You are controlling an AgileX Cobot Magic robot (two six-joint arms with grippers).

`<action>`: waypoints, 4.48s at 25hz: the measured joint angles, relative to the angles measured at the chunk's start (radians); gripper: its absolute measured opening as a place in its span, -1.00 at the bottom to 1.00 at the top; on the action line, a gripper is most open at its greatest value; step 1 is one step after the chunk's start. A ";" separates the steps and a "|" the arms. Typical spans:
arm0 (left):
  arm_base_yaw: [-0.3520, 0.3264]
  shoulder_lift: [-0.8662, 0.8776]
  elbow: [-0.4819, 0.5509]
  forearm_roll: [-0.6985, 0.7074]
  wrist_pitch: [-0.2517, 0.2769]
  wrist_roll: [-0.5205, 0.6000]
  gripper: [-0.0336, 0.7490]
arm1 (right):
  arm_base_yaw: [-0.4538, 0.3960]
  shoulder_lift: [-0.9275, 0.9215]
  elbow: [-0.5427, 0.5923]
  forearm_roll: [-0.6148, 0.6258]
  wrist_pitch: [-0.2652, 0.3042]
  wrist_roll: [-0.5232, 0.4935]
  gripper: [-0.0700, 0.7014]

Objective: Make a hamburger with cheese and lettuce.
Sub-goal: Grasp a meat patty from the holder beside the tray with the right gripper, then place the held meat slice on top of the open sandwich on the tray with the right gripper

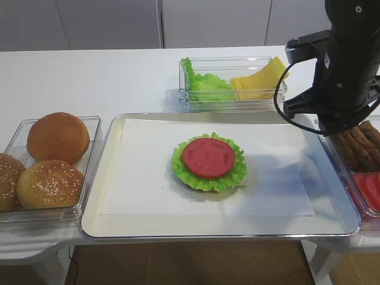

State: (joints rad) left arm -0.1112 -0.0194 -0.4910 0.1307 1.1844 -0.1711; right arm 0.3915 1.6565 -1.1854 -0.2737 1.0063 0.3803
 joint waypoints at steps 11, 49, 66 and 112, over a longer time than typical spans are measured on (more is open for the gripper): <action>0.000 0.000 0.000 0.000 0.000 0.000 0.03 | 0.002 -0.082 -0.049 0.019 0.047 0.017 -0.50; 0.000 0.000 0.000 0.000 0.000 0.000 0.03 | 0.440 -0.035 -0.200 -0.073 0.056 0.172 -0.51; 0.000 0.000 0.000 0.000 0.000 0.000 0.03 | 0.446 0.051 -0.200 -0.026 0.033 0.138 -0.51; 0.000 0.000 0.000 0.000 0.000 0.000 0.03 | 0.472 0.085 -0.250 -0.051 0.088 0.137 -0.51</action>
State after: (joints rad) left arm -0.1112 -0.0194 -0.4910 0.1307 1.1844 -0.1711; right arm 0.8634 1.7414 -1.4351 -0.3243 1.0942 0.5171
